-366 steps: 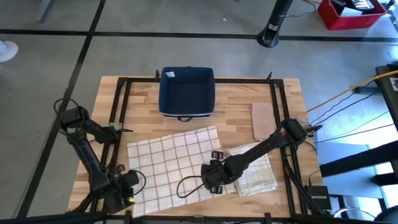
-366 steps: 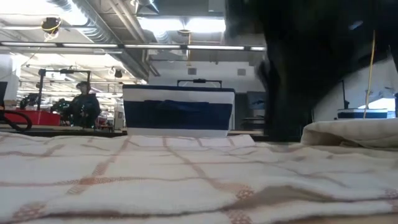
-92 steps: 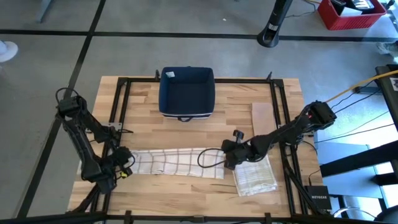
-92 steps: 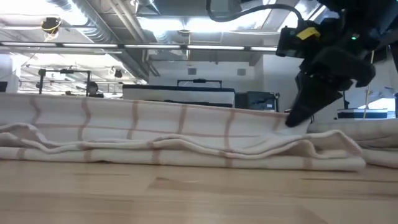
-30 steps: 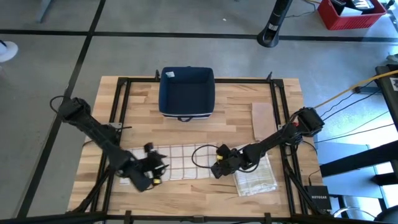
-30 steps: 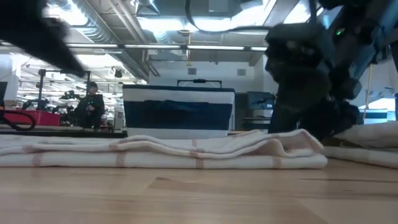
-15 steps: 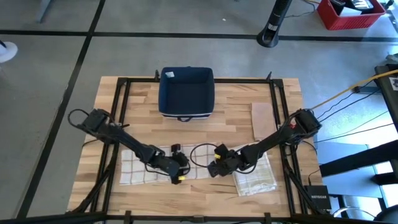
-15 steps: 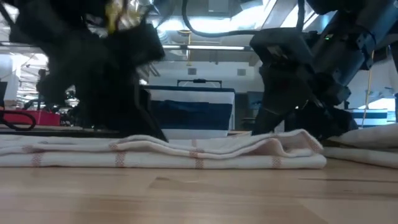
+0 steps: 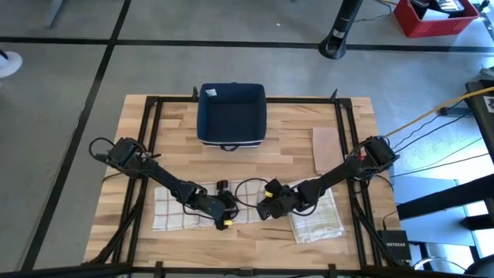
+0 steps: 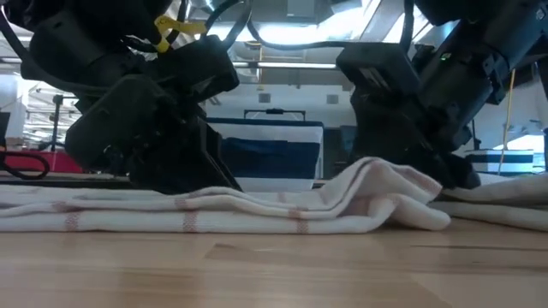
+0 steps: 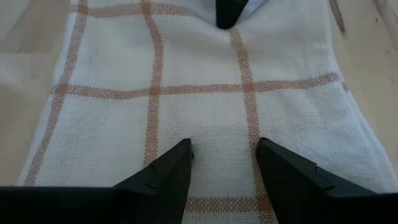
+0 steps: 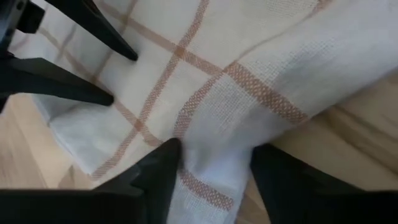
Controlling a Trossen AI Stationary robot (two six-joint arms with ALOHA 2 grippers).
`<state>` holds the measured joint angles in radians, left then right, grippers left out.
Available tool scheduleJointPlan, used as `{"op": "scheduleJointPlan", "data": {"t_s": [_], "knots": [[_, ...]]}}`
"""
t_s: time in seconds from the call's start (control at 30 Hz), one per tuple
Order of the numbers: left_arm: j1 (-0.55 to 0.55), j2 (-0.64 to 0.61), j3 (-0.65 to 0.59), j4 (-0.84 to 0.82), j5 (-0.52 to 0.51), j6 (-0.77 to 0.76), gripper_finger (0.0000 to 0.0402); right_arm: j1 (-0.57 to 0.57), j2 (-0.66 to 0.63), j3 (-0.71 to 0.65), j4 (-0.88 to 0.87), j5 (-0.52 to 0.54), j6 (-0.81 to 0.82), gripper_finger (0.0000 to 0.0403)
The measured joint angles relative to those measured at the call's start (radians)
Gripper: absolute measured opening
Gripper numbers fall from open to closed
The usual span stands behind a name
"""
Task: Fold towel
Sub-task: Fold the white with brown pattern towel on the table
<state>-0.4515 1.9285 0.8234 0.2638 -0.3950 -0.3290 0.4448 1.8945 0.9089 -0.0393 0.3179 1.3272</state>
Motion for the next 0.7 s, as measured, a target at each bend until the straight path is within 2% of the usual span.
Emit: {"op": "scheduleJointPlan", "data": {"t_s": [0.2, 0.4, 0.6, 0.7], "knots": [[0.0, 0.001, -0.001, 0.001, 0.003, -0.003, 0.0178, -0.001, 0.0, -0.002, 0.004, -0.012, -0.04, 0.012], [0.0, 0.002, -0.002, 0.002, 0.003, -0.004, 0.0178, 0.013, -0.011, -0.003, 0.027, -0.001, -0.098, 0.0018], [0.001, 0.003, -0.003, 0.007, 0.006, -0.007, 0.0178, 0.015, -0.103, -0.002, -0.124, -0.042, -0.102, 0.0034], [0.001, 0.004, -0.003, 0.008, 0.007, -0.008, 0.0178, 0.012, -0.139, 0.0, -0.141, -0.075, -0.126, 0.0026]]}}
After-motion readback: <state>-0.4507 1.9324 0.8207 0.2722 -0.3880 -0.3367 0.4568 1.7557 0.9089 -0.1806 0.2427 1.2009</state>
